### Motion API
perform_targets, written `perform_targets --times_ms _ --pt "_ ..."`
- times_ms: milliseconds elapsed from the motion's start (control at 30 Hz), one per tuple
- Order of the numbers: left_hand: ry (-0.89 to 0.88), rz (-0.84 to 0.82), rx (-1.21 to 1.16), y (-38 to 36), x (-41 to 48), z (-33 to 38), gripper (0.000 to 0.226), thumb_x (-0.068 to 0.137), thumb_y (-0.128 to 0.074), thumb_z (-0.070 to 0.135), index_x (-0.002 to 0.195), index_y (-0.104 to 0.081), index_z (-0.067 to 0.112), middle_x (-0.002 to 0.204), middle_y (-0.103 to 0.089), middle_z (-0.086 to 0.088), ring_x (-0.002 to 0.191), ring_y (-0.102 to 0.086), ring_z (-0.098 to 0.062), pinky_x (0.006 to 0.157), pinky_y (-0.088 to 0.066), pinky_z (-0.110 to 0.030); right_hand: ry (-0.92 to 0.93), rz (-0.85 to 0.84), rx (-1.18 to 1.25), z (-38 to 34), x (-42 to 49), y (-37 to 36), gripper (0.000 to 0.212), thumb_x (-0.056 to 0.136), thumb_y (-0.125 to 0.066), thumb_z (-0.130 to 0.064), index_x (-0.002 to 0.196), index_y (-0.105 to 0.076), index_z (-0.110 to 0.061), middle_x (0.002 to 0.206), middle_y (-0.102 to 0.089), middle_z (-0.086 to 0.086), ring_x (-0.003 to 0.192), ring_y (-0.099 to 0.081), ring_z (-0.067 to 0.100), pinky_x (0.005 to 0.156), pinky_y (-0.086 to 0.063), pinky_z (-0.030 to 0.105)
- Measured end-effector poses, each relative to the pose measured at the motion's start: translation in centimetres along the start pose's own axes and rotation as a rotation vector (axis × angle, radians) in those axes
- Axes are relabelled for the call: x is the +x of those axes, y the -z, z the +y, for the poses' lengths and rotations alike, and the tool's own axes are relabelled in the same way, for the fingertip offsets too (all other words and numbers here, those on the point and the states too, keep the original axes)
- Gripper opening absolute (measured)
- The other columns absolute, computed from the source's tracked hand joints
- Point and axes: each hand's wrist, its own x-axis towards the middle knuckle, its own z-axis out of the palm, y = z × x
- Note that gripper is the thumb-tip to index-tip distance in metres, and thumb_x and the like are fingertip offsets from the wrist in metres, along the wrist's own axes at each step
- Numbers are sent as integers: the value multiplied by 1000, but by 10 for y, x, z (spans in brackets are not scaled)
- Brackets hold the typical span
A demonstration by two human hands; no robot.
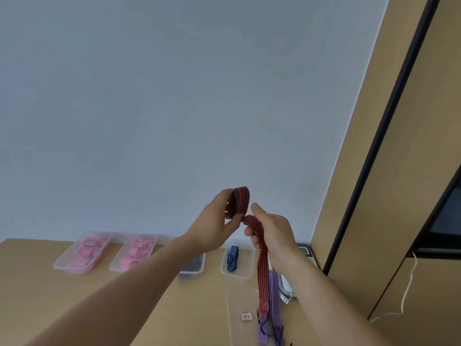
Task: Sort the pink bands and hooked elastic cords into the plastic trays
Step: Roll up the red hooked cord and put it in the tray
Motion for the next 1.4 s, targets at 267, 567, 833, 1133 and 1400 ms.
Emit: perform_targets --times_ms 267,567,833,1133,1400 --pt "-324 24 455 3 -3 -5 46 88 -65 3 133 -56 6 123 -61 -9 94 -65 -23 75 -56 -32 -6 -63 90 2 2 3 53 84 -62 -62 78 -79 -11 63 -63 6 47 -45 15 46 -37 24" --pt "388 -58 -494 -2 5 5 64 96 -53 16 154 -25 22 148 -47 -8 126 -55 -20 100 -49 -29 114 -92 172 5 6 5 34 95 -60 -36 100 -74 -5 83 -72 14 55 -52 13 52 -42 23" --pt "466 -59 -736 3 13 14 34 99 -56 25 121 -58 0 114 -69 -19 107 -67 -34 97 -53 -48 205 -11 -83 16 3 0 40 97 -56 -42 83 -72 -8 74 -73 12 54 -55 14 55 -44 26" --pt "127 -40 -270 3 8 10 44 97 -57 10 132 -44 33 111 -66 1 98 -68 -6 81 -54 -20 51 45 -110 11 6 0 53 95 -53 -50 67 -72 -10 55 -64 4 43 -49 15 43 -41 22" --pt "-260 -43 301 2 -1 -3 49 96 -57 11 143 -46 19 137 -57 4 113 -58 -8 95 -42 -9 -16 -123 16 10 5 0 84 67 -46 -88 86 -79 -13 71 -70 11 49 -51 15 47 -39 24"
